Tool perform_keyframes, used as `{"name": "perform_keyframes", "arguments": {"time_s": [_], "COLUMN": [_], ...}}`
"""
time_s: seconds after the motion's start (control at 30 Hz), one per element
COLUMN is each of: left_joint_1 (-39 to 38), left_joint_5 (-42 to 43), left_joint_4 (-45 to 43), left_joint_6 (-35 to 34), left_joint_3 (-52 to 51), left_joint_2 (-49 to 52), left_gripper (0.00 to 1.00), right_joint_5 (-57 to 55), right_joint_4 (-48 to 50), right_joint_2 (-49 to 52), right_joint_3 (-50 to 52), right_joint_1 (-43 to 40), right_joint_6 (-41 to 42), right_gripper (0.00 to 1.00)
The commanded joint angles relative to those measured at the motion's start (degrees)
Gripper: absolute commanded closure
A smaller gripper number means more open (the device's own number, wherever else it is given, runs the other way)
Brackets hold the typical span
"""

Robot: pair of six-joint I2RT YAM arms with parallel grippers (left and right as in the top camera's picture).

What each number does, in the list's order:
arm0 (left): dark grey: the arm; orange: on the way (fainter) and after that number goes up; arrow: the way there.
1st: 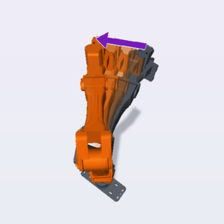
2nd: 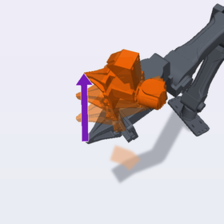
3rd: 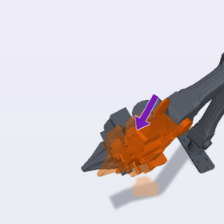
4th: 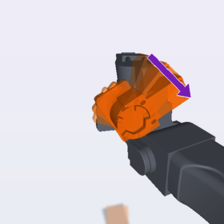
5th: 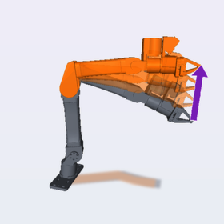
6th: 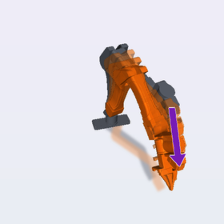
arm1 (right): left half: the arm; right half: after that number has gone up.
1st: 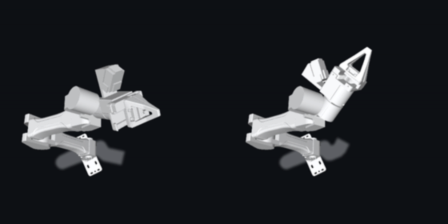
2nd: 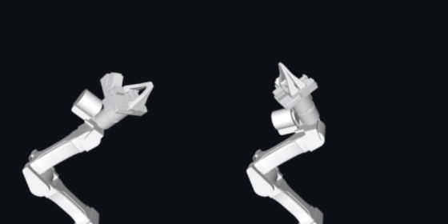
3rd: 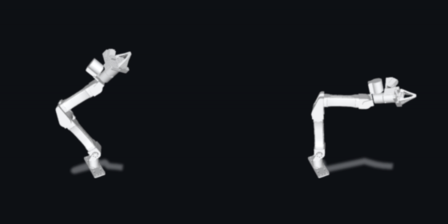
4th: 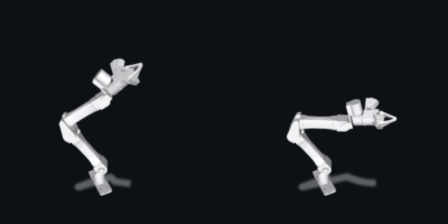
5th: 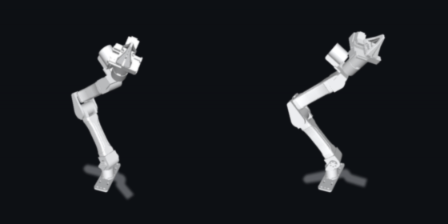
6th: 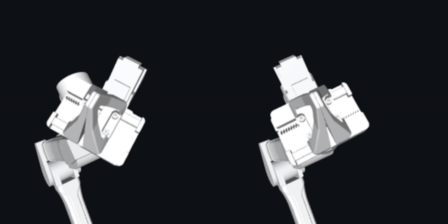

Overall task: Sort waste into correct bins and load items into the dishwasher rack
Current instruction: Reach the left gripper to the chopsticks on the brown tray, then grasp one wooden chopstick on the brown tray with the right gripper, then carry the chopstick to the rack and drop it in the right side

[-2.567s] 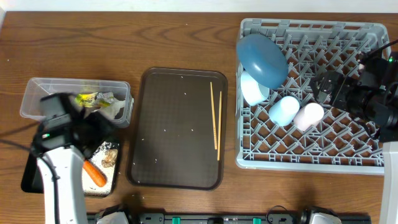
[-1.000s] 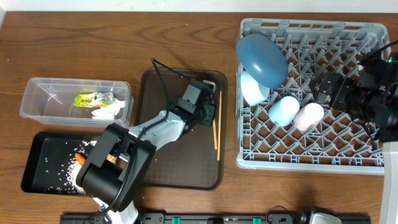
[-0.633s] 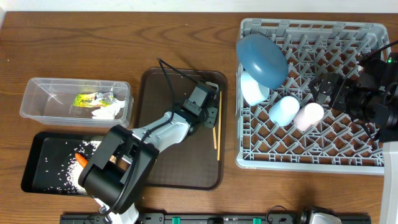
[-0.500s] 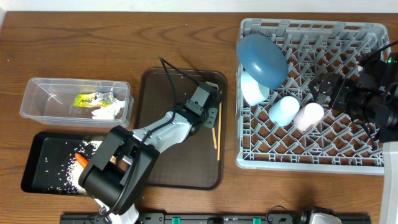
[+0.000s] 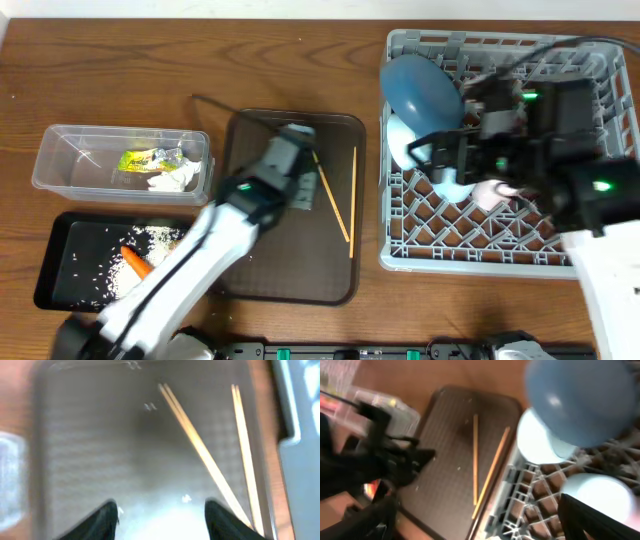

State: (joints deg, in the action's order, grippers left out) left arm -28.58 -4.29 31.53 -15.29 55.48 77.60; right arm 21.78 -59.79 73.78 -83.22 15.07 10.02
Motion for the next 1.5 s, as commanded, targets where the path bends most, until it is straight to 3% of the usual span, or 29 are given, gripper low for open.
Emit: {"name": "perform_keyframes", "arguments": {"time_s": [0.0,0.2,0.33,0.43,0.6,0.77,0.87,0.93,0.97,1.2,1.47], "left_joint_1": [5.57,16.65,21.46,22.47,22.47,22.47,22.47,22.47,22.47,22.47,22.47], "left_joint_5": [-1.14,-1.07,-0.39,-0.07,-0.07,-0.09,-0.09,-0.07,-0.07,-0.07,-0.04], "left_joint_4": [6.12,16.0,19.15,21.2,23.32,23.52,23.52,23.52,23.52,23.52,23.28], "left_joint_6": [-6.67,-10.14,-10.05,-9.84,-9.42,-9.42,-9.42,-9.44,-9.44,-9.44,-9.46], "left_joint_3": [0.68,0.68,0.68,0.68,0.63,0.61,0.59,0.57,0.57,0.57,0.57], "left_joint_2": [-7.41,-19.37,-24.96,-26.86,-26.32,-25.16,-24.63,-24.39,-24.22,-23.58,-23.37], "left_gripper": [0.43,0.42,0.34,0.27,0.03,0.02,0.02,0.02,0.02,0.02,0.02], "right_joint_5": [-7.96,-14.23,-14.99,-15.13,-14.23,-14.29,-14.27,-14.25,-14.27,-14.95,-15.26], "right_joint_4": [1.29,5.79,10.6,13.35,16.96,18.71,18.86,18.93,19.08,16.44,11.89], "right_joint_2": [4.17,16.52,26.99,33.83,41.9,46.97,48.96,49.16,49.13,44.04,25.42], "right_joint_3": [-0.22,-0.2,-0.2,-0.22,-0.22,-0.22,-0.22,-0.22,-0.24,-2.25,-2.32], "right_joint_1": [7.26,17.2,20.55,21.11,21.7,23.63,24.22,24.33,24.33,23.41,19.08], "right_joint_6": [4.13,10.62,12.9,15.28,15.39,14.12,14.14,14.19,14.27,14.1,10.01], "right_gripper": [0.09,0.27,0.36,0.44,0.57,0.64,0.79,0.96,0.99,0.99,0.99]}}
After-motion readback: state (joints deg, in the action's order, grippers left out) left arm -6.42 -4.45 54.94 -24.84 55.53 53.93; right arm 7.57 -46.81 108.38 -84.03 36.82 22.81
